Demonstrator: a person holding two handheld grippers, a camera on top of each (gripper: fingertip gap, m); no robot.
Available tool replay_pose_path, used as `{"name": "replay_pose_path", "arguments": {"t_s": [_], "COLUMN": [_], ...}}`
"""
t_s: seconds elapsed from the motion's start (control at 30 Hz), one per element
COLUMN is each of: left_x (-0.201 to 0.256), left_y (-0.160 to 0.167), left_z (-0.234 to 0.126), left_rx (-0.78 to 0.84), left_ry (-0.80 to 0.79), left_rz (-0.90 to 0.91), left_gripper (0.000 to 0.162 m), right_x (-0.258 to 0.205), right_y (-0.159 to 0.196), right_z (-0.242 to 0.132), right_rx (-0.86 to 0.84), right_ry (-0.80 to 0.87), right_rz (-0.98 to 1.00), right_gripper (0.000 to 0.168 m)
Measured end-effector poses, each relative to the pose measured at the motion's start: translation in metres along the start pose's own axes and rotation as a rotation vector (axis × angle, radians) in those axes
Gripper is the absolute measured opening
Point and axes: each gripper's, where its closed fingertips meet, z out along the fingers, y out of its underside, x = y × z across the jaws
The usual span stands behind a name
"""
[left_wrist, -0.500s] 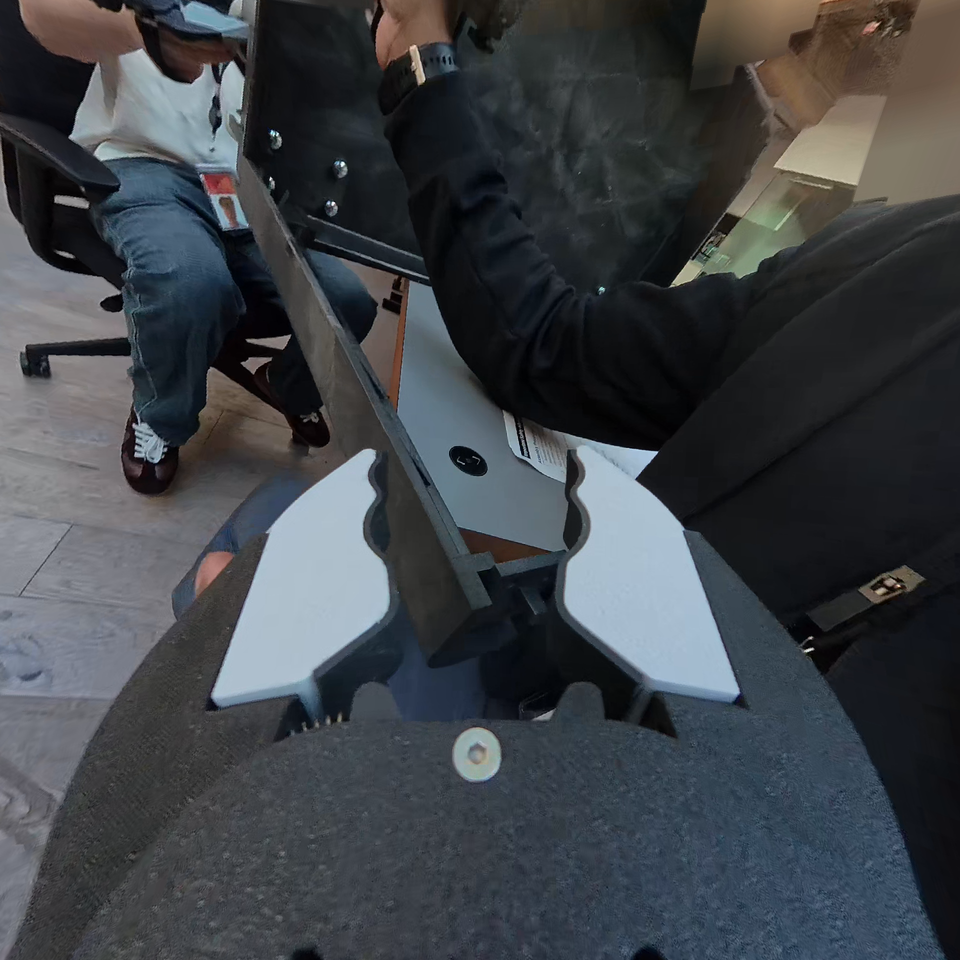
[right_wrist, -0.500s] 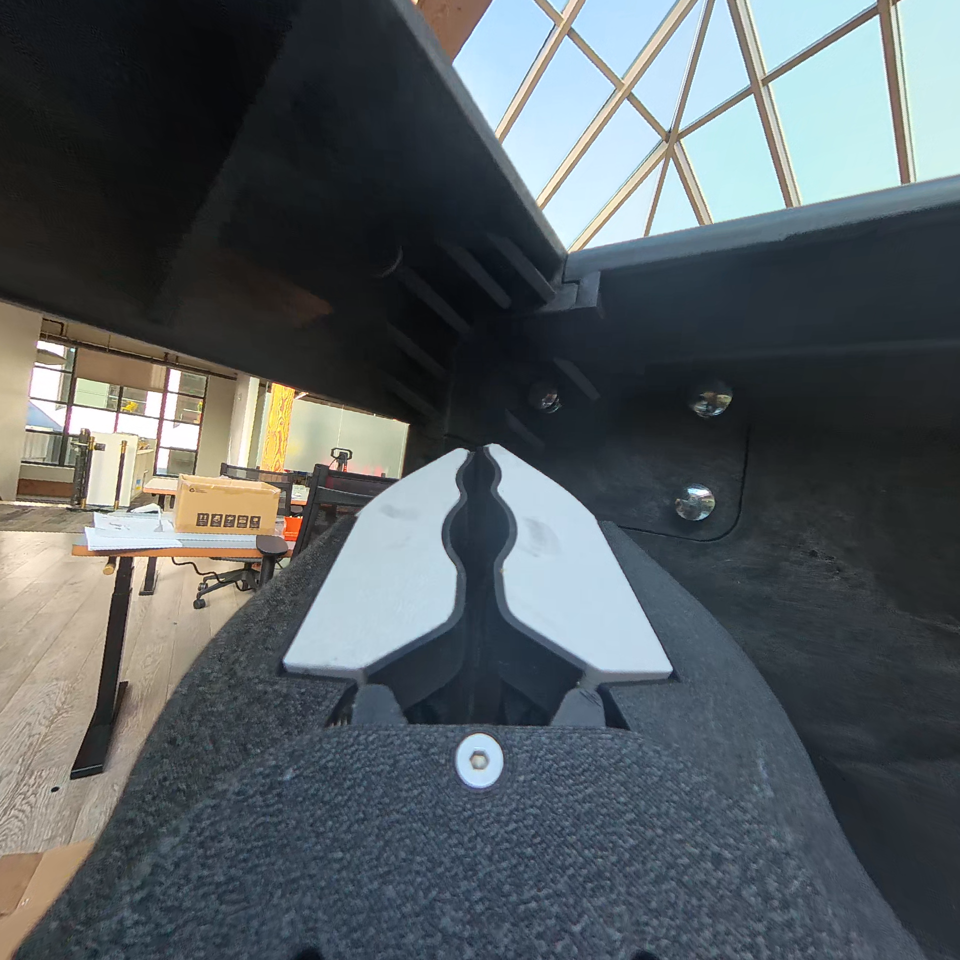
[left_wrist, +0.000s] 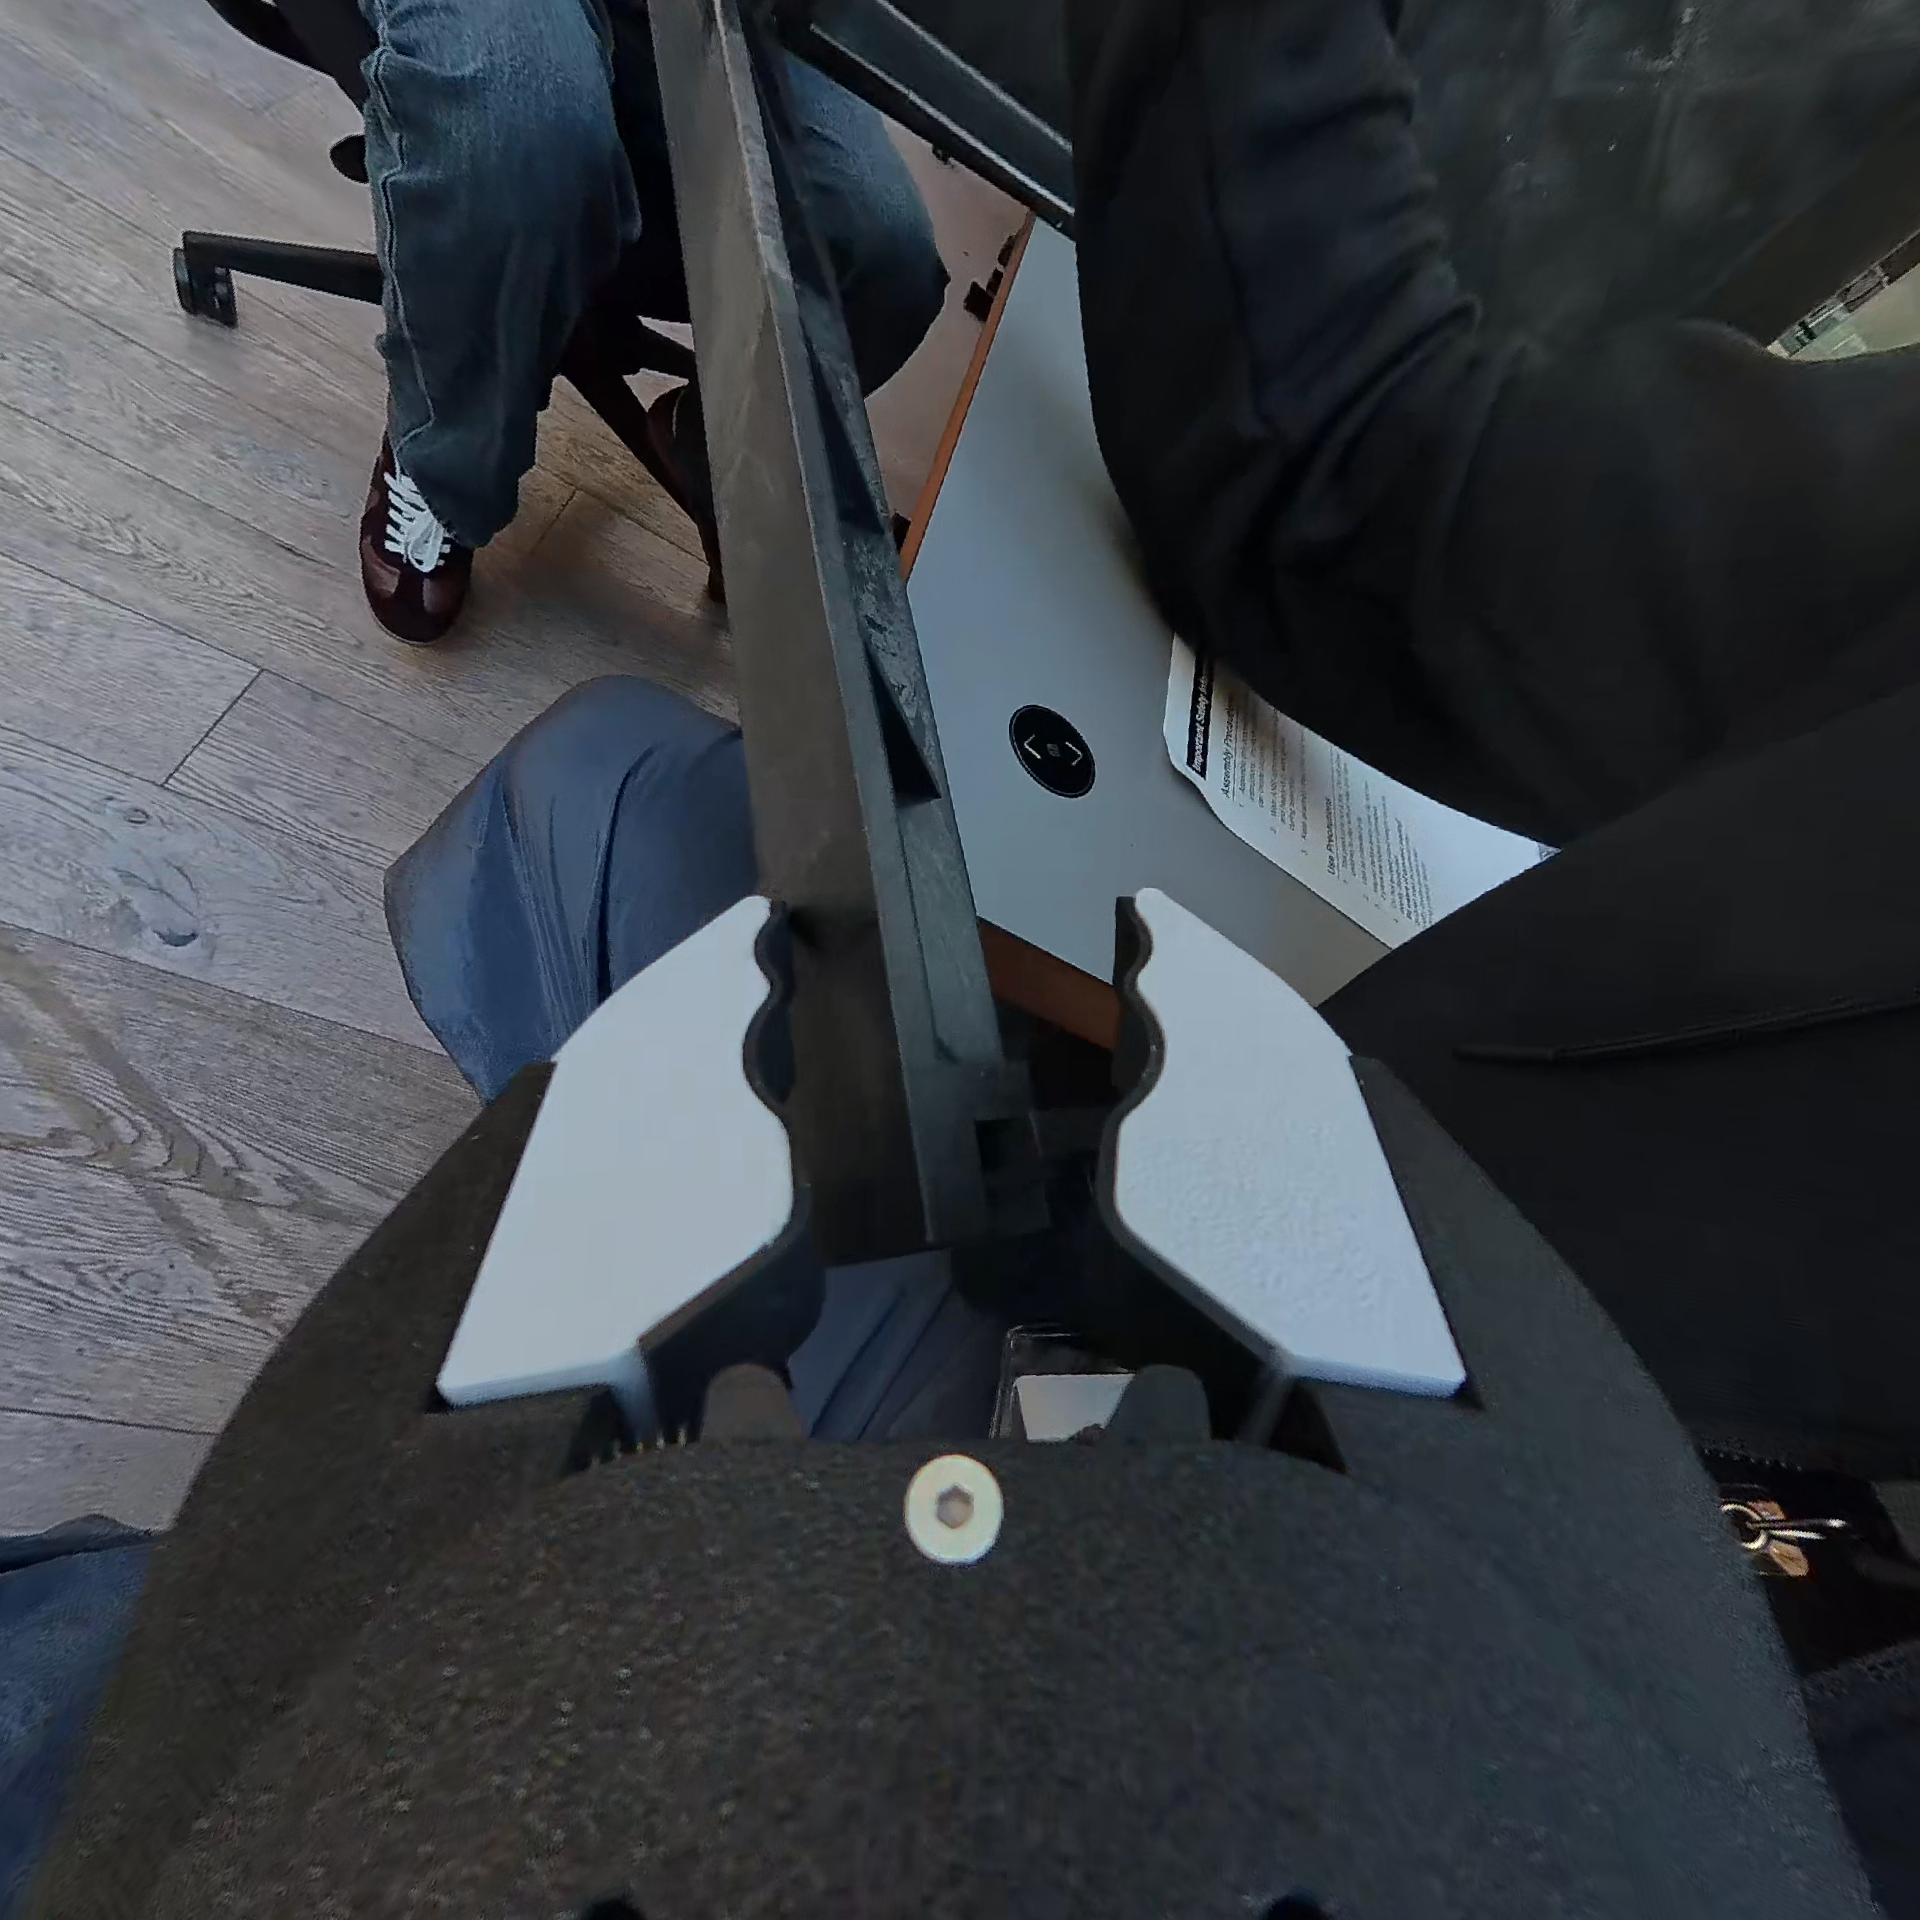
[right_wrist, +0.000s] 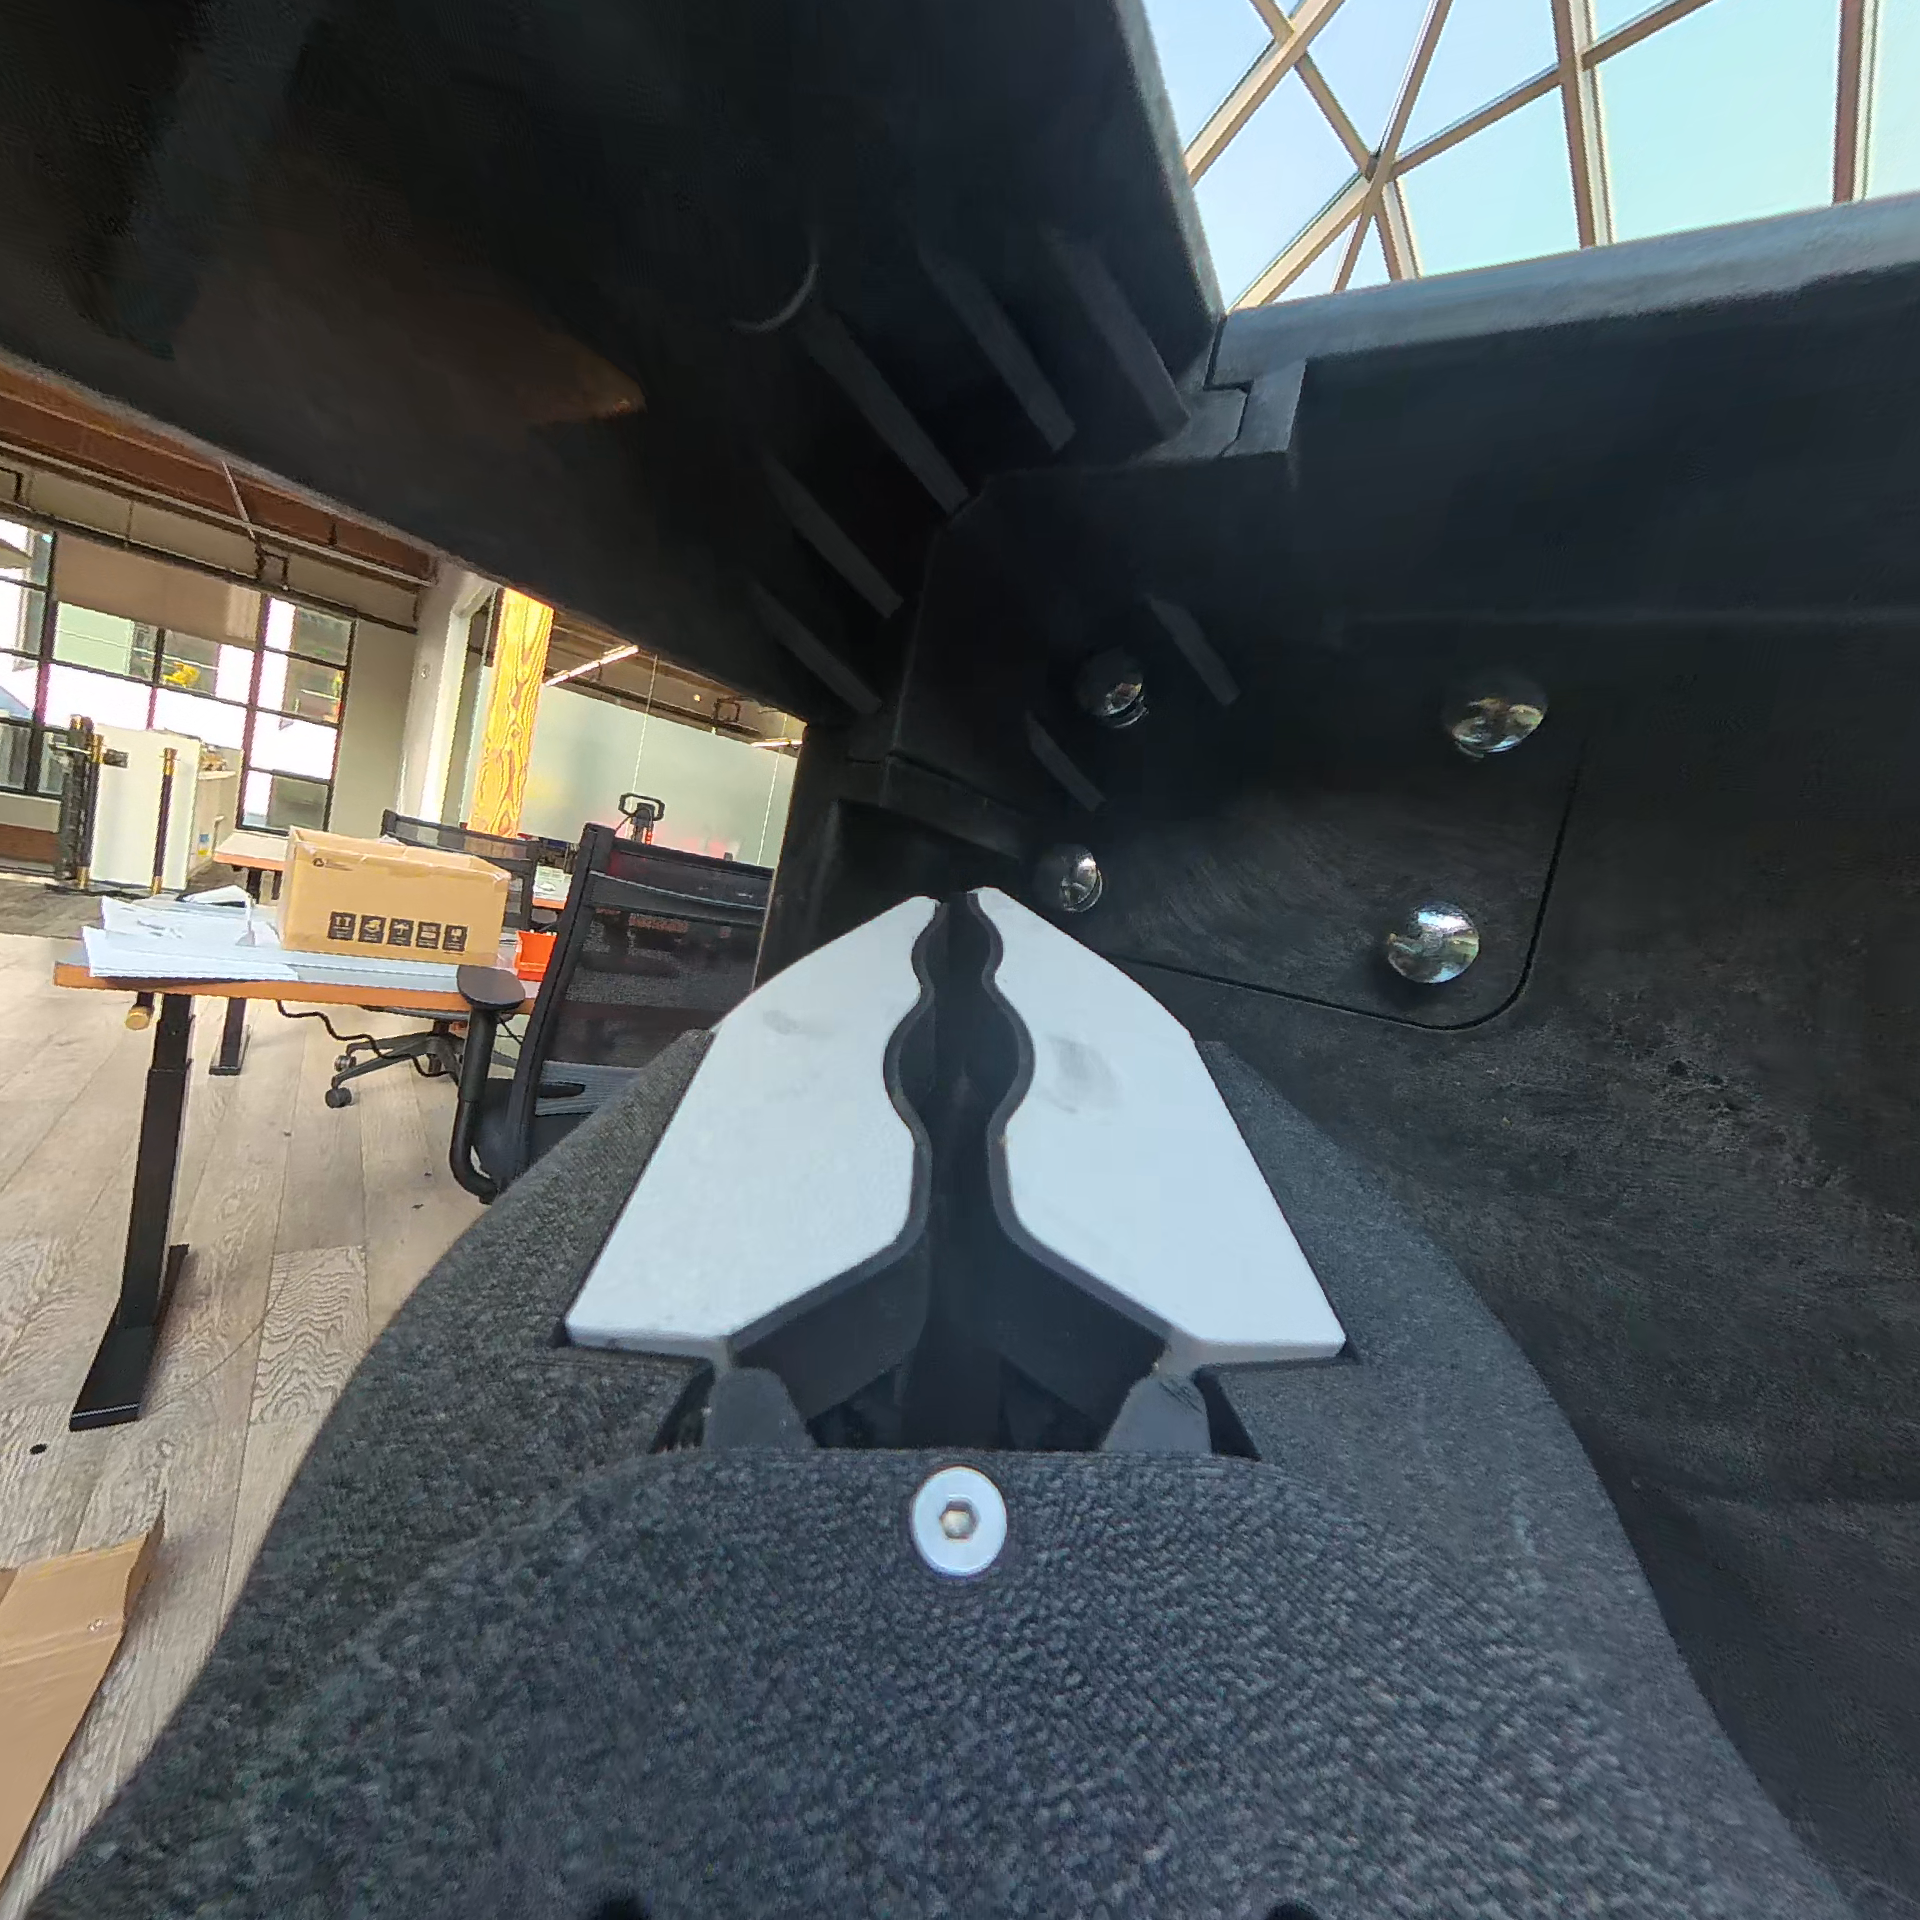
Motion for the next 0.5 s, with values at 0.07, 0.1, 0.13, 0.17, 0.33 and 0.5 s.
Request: {"name": "replay_pose_path", "arguments": {"t_s": [0.07, 0.1, 0.13, 0.17, 0.33, 0.5], "left_x": [-0.001, -0.001, -0.002, -0.002, -0.004, -0.006], "left_y": [0.001, 0.002, 0.002, 0.001, -0.006, -0.009], "left_z": [-0.001, -0.001, -0.001, -0.002, -0.004, 0.002], "left_rx": [-0.013, -0.025, -0.04, -0.053, -0.134, -0.237], "left_ry": [-0.017, -0.031, -0.049, -0.068, -0.13, -0.15], "left_rz": [-0.017, -0.024, -0.034, -0.042, -0.042, 0.008], "left_gripper": [0.059, 0.058, 0.056, 0.053, 0.041, 0.039], "right_x": [0.0, -0.001, 0.0, 0.0, 0.003, 0.007], "right_y": [0.001, 0.002, 0.004, 0.005, 0.008, 0.011], "right_z": [0.001, 0.001, 0.001, 0.002, 0.003, 0.004], "right_rx": [-0.004, -0.007, -0.012, -0.017, -0.036, -0.051], "right_ry": [0.002, 0.004, 0.007, 0.012, 0.027, 0.035], "right_rz": [-0.01, -0.018, -0.028, -0.038, -0.062, -0.088], "right_gripper": [0.0, 0.0, 0.0, 0.0, 0.0, 0.0]}}
